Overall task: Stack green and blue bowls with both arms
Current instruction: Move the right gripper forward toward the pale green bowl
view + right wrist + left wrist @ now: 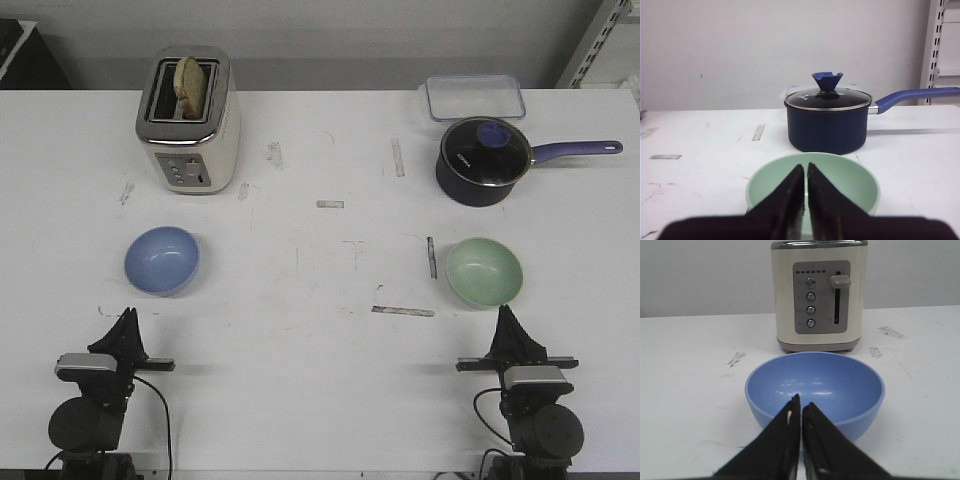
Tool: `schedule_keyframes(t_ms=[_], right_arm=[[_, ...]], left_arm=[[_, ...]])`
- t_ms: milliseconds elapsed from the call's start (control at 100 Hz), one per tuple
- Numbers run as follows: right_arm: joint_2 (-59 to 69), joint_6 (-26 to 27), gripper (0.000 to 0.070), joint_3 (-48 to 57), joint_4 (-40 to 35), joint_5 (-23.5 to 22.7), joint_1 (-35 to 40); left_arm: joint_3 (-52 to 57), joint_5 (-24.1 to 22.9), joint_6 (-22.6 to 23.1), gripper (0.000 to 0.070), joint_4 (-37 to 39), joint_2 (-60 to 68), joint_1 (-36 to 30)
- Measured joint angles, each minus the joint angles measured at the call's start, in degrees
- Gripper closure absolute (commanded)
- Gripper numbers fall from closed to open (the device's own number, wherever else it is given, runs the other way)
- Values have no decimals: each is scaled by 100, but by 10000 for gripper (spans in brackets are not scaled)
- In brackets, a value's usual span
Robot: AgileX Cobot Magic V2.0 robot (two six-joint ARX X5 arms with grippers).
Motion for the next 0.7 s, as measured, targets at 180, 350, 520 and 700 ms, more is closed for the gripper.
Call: schedule_keyframes(t_ms=[180, 350, 520, 700], right_arm=[[0, 0, 700, 0, 9, 0, 0], [0, 249, 700, 0, 243, -232, 2], [52, 179, 700, 439, 28, -629, 2], [588, -131, 700, 1405, -610, -291, 7]], left_arm=[[0, 2, 0, 698, 0, 0, 0], [0, 2, 0, 698, 0, 0, 0], [0, 0, 0, 698, 0, 0, 0], [0, 0, -2, 698, 0, 0, 0]])
